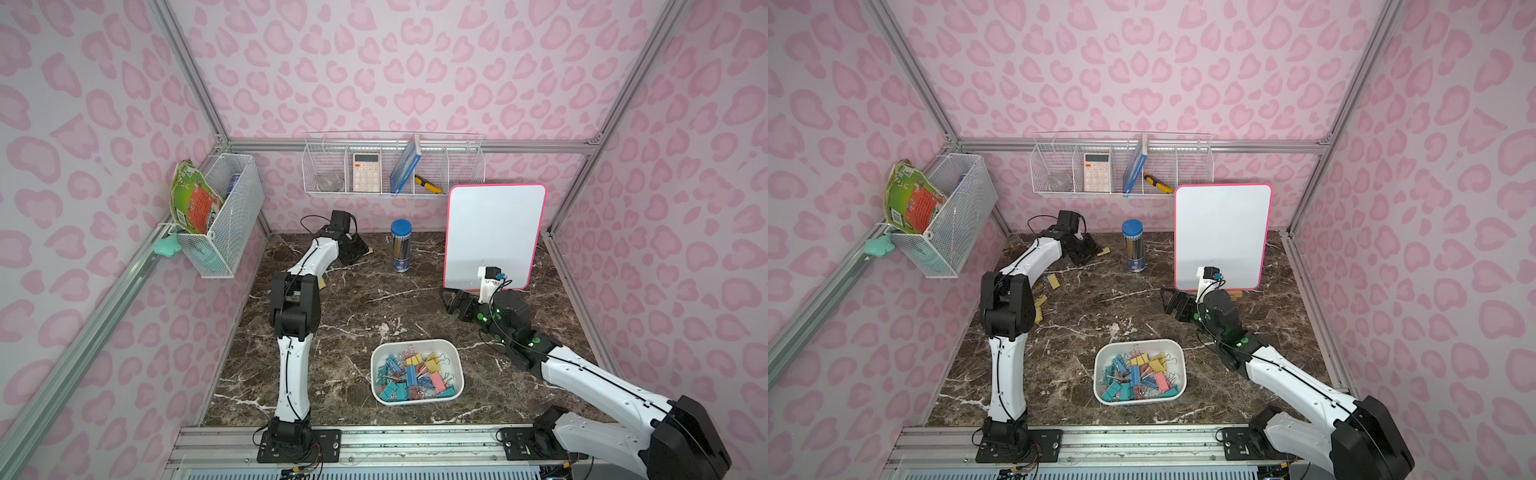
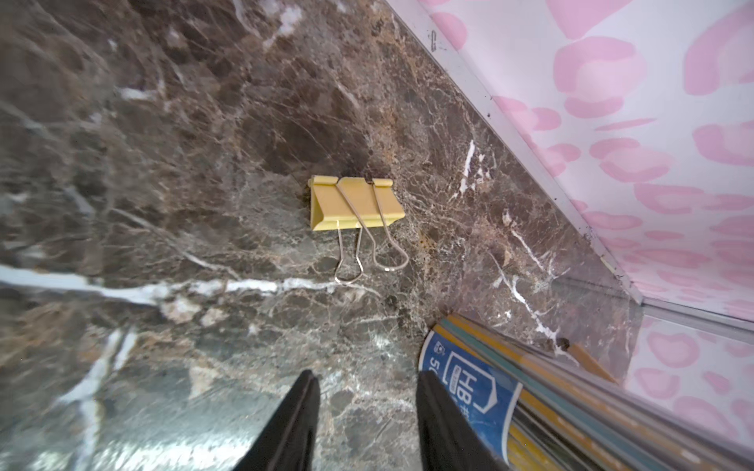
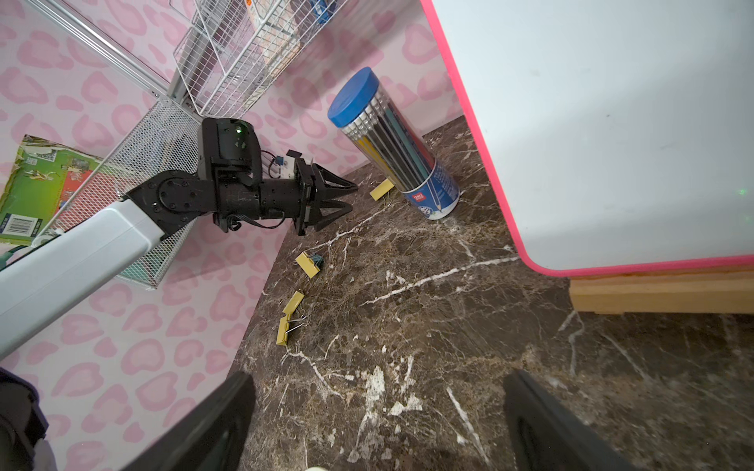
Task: Put the binder clips in the storage box
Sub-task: Pick up the binder clip at the center of the board.
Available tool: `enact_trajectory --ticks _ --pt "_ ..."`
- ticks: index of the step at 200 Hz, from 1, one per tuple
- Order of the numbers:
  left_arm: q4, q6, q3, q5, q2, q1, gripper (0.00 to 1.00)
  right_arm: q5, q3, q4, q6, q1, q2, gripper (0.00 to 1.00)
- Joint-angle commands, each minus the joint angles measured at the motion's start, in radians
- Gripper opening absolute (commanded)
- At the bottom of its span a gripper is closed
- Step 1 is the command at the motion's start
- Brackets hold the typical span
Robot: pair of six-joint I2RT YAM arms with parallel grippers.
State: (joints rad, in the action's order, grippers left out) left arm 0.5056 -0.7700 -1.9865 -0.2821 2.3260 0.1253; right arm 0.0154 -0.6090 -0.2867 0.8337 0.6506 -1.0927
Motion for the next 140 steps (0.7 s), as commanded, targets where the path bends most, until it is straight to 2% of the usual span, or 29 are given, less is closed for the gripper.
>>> enact_trajectory --ticks 1,26,66,107,140 --pt "-0.086 -0.097 -0.022 -0.098 0.032 -0.014 0.51 -0.002 0.003 0.007 -0.001 0.001 0.011 0.97" --pt "-0.135 -0.159 -0.061 -0.171 0.091 -0.024 0.6 -0.005 -0.005 0.015 -0.005 -0.001 0.017 0.97" --pt "-0.116 -0.189 -0.159 -0.203 0.18 -0.037 0.62 -0.018 0.006 0.029 -0.008 -0.001 0.044 0.97" --pt "-0.146 -0.277 -0.225 -0.27 0.253 -0.066 0.51 -0.025 0.014 0.041 -0.01 -0.002 0.068 0.97" --pt "-0.177 -0.326 -0.23 -0.299 0.278 -0.079 0.35 -0.031 0.001 0.058 -0.021 -0.002 0.07 0.97"
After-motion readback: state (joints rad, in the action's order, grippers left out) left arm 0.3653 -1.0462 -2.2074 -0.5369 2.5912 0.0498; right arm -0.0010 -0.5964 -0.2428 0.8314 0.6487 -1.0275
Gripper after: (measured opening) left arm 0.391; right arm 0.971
